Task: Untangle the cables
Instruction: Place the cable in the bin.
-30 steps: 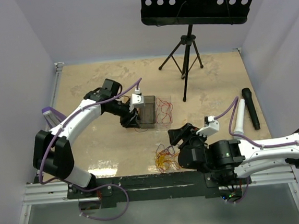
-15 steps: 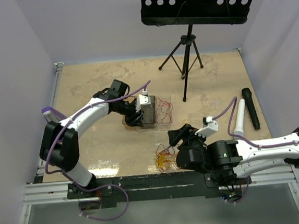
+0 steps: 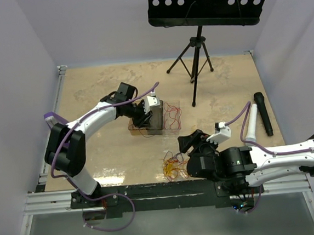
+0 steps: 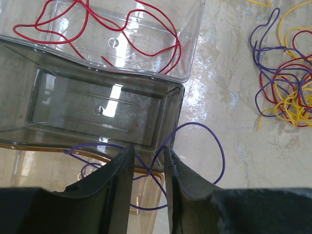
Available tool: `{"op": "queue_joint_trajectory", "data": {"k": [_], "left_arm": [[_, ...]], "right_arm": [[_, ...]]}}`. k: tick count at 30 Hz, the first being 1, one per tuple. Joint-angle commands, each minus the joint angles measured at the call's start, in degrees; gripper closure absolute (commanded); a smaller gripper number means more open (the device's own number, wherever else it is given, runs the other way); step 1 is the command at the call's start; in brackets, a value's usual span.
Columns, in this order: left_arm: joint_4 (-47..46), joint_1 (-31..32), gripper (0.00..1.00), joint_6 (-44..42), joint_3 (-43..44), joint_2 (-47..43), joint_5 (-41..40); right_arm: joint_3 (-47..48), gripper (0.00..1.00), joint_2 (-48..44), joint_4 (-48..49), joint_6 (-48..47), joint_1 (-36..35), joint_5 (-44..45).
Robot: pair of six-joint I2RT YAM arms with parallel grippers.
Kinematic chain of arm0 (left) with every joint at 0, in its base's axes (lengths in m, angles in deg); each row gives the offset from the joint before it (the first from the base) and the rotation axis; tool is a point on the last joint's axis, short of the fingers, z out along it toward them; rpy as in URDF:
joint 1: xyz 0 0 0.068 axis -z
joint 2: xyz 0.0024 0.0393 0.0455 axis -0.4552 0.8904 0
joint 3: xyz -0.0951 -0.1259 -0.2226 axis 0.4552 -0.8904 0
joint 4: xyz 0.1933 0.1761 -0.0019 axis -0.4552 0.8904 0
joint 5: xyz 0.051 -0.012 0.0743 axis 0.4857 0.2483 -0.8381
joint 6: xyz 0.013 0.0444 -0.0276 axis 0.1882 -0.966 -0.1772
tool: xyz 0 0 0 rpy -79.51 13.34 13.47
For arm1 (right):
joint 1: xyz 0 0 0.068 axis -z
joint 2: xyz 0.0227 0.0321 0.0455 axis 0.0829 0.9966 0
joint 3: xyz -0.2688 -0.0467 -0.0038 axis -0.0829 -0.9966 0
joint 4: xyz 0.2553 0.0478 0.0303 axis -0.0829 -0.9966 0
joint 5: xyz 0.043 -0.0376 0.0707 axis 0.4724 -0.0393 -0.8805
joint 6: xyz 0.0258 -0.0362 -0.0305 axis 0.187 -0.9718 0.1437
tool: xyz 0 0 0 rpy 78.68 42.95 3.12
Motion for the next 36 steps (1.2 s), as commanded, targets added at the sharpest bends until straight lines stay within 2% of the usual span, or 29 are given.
{"op": "queue_joint_trajectory", "data": {"k": [1,6,11,12,21,29,36], "left_arm": [[-2.6,0.6,0.66,0.7,0.7,0.3,-2.1],[-2.2,0.8,0.75,0.4,0.5,0.6,-2.7],[-0.5,0.7,0.94,0.0,1.3,0.0,-2.4],[0.2,0.7,1.0,0.0,1.7,0.0,-2.2],[-1.8,-1.6,1.0,2.5,0.3,-5.0,-0.3],[-7.3,-10.0,1.0,3.5,-3.8,-9.9,7.4],[-10.4,-12.1,1.0,4.8,-5.7,-8.4,4.2]], "right_arm": [[2.4,0.29,-1.2,-1.9,1.6,0.1,3.2],[2.6,0.3,-1.6,-3.1,2.2,0.0,3.3],[2.4,0.3,-1.8,-3.5,2.9,0.0,3.4],[2.4,0.3,-1.7,-3.8,3.0,0.0,3.4],[1.7,0.3,-1.9,-4.5,4.7,0.0,3.2],[1.1,0.31,-1.6,-4.3,5.3,0.0,2.9],[1.4,0.31,-1.2,-4.3,5.3,0.0,2.9]]}}
